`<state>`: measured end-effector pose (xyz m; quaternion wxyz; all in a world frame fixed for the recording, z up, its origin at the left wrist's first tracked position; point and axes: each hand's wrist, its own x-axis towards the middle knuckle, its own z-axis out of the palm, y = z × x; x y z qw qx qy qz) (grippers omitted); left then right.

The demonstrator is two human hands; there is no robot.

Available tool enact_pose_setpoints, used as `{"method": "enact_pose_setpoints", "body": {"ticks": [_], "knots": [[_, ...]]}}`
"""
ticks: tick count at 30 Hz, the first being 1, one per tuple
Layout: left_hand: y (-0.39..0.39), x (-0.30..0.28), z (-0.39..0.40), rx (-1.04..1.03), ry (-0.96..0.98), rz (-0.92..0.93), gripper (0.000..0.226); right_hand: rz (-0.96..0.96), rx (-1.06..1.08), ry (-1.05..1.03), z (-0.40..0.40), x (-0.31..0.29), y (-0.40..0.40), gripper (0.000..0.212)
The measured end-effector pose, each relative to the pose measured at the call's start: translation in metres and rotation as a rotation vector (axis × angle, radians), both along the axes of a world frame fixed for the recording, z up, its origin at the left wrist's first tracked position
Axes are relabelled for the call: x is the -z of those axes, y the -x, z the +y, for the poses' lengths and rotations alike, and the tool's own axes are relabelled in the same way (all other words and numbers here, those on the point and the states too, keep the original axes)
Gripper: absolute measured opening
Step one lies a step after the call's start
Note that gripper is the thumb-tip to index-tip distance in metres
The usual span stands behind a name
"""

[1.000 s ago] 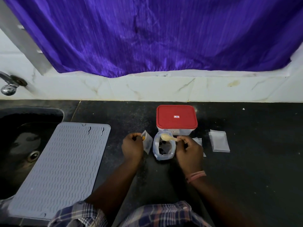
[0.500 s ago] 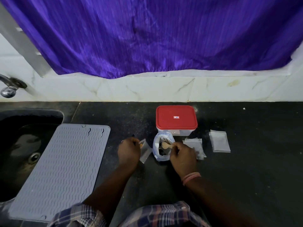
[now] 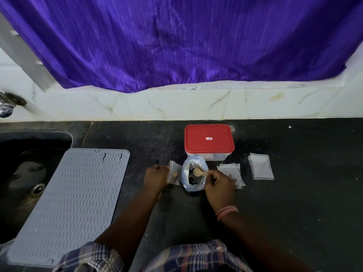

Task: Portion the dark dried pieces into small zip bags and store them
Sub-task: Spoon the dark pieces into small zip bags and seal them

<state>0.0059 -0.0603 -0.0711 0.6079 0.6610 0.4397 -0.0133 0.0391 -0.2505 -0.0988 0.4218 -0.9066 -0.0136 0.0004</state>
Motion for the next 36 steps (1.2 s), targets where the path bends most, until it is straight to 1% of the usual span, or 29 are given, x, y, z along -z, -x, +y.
{"method": "enact_pose_setpoints", "body": {"ticks": [2, 5, 8, 9, 12, 13, 15, 17, 19, 22, 24, 28, 32, 36], "knots": [[-0.001, 0.003, -0.001, 0.018, 0.038, 0.0, 0.017, 0.029, 0.015, -0.033, 0.004, 0.0, 0.0, 0.014], [0.0, 0.008, -0.005, 0.053, 0.13, -0.017, 0.021, 0.064, 0.039, -0.047, 0.011, -0.003, 0.0, 0.015], [-0.002, 0.004, -0.012, 0.056, 0.172, -0.028, 0.017, 0.135, 0.048, -0.068, 0.018, 0.002, 0.0, 0.016], [-0.003, 0.003, -0.013, 0.054, 0.18, -0.033, 0.017, 0.192, 0.071, -0.122, 0.02, 0.004, -0.001, 0.016], [-0.005, 0.005, -0.015, 0.041, 0.228, -0.039, 0.014, 0.448, 0.217, -0.384, 0.02, 0.003, -0.005, 0.018], [-0.005, 0.005, -0.016, 0.038, 0.239, -0.04, 0.013, 0.496, 0.248, -0.448, 0.019, 0.0, -0.006, 0.019], [-0.005, 0.01, -0.016, 0.042, 0.229, -0.034, 0.012, 0.505, 0.27, -0.497, 0.018, -0.003, -0.006, 0.02], [-0.006, 0.011, -0.016, 0.032, 0.226, -0.025, 0.013, 0.505, 0.336, -0.551, 0.017, -0.004, -0.007, 0.02], [-0.006, 0.013, -0.014, 0.011, 0.226, -0.017, 0.013, 0.549, 0.407, -0.62, 0.015, -0.001, -0.009, 0.021], [-0.005, 0.014, -0.009, -0.003, 0.18, 0.004, 0.013, 0.586, 0.444, -0.647, 0.009, -0.002, -0.009, 0.021], [-0.004, 0.018, -0.005, -0.02, 0.12, -0.007, 0.013, 0.577, 0.454, -0.652, 0.005, -0.003, -0.007, 0.02], [-0.003, 0.018, -0.004, 0.0, 0.007, -0.042, 0.012, 0.545, 0.472, -0.734, 0.0, -0.011, -0.007, 0.018], [-0.005, 0.016, -0.008, 0.045, -0.122, -0.049, 0.014, 0.5, 0.426, -0.786, 0.002, -0.027, -0.008, 0.015], [-0.008, 0.011, -0.011, 0.117, -0.264, -0.042, 0.005, 0.461, 0.316, -0.77, 0.008, -0.04, -0.004, 0.018]]}}
